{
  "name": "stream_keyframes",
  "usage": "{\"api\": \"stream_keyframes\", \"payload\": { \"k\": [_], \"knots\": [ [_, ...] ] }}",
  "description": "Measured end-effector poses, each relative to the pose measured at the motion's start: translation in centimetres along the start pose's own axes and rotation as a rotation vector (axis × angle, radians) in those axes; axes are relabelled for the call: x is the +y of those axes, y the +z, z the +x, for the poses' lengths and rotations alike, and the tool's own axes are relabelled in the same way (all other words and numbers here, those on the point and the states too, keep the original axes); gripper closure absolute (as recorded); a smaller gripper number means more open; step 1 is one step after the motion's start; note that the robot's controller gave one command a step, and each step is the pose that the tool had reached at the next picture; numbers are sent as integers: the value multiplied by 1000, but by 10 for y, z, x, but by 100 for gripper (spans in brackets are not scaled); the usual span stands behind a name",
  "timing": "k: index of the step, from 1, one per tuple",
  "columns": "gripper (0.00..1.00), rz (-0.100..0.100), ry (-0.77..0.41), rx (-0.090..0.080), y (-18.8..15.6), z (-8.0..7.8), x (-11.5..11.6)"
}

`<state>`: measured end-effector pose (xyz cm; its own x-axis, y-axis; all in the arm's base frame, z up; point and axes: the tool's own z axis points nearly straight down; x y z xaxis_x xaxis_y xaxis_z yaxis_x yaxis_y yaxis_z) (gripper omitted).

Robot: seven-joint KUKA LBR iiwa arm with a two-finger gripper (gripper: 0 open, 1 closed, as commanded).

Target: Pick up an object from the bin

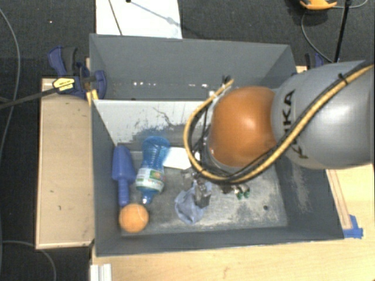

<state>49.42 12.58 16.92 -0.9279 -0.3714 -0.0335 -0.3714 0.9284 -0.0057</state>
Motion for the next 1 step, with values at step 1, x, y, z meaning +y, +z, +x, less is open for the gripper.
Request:
{"api": "stream_keyframes", "payload": {
  "k": [1],
  "knots": [
    [100,0,19,-1,-54,-3,-6]
  ]
}}
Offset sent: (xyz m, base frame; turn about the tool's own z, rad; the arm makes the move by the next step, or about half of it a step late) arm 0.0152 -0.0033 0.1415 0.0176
